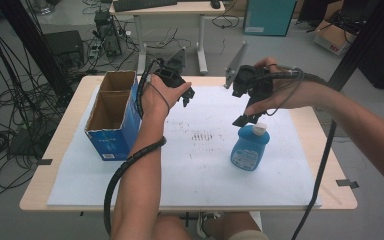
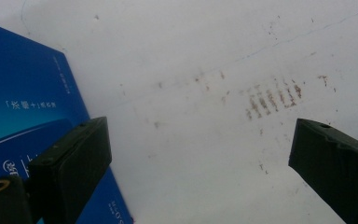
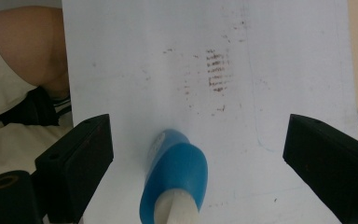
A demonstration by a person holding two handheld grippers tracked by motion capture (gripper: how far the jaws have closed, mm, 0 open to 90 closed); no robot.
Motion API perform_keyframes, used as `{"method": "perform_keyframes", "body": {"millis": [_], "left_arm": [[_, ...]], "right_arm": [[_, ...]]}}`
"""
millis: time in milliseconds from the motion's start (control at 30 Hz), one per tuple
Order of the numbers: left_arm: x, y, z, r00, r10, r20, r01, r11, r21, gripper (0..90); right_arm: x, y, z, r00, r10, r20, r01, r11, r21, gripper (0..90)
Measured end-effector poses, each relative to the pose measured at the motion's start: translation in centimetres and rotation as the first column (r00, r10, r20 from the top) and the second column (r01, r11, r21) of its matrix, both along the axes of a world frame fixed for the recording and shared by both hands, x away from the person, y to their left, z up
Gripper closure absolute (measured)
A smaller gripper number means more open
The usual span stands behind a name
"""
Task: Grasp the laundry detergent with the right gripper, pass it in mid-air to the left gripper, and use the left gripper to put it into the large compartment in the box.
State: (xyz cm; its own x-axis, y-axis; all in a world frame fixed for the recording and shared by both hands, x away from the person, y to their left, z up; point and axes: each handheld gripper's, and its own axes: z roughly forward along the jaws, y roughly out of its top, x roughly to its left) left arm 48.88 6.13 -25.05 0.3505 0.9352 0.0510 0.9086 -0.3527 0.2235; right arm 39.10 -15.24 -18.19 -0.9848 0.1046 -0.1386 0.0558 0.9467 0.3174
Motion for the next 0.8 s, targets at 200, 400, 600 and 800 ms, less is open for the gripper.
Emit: {"method": "perform_keyframes", "body": {"millis": [200,400,600,800], "left_arm": [[-0.2,0.1,0.3,0.9999,0.0,0.012,0.0,1.0,0.0,6.0],[-0.6,0.3,0.5,0.9999,0.0,0.011,0.0,1.0,0.004,6.0],[-1.0,0.7,0.8,0.9995,0.012,0.028,-0.013,0.9999,0.005,5.9],[-1.3,0.5,0.7,0.9998,0.009,0.02,-0.009,0.9999,0.012,5.9]], "right_arm": [[-0.4,-2.9,-0.2,0.9987,-0.05,-0.001,0.05,0.999,0.008,8.1],[-0.7,-5.2,-0.5,0.9978,-0.066,0.002,0.066,0.998,0.024,8.0],[-1.3,-8.7,-0.8,0.9942,-0.107,0.003,0.107,0.993,0.047,7.6],[-1.9,-11.1,-1.6,0.9901,-0.14,-0.001,0.14,0.986,0.086,7.1]]}}
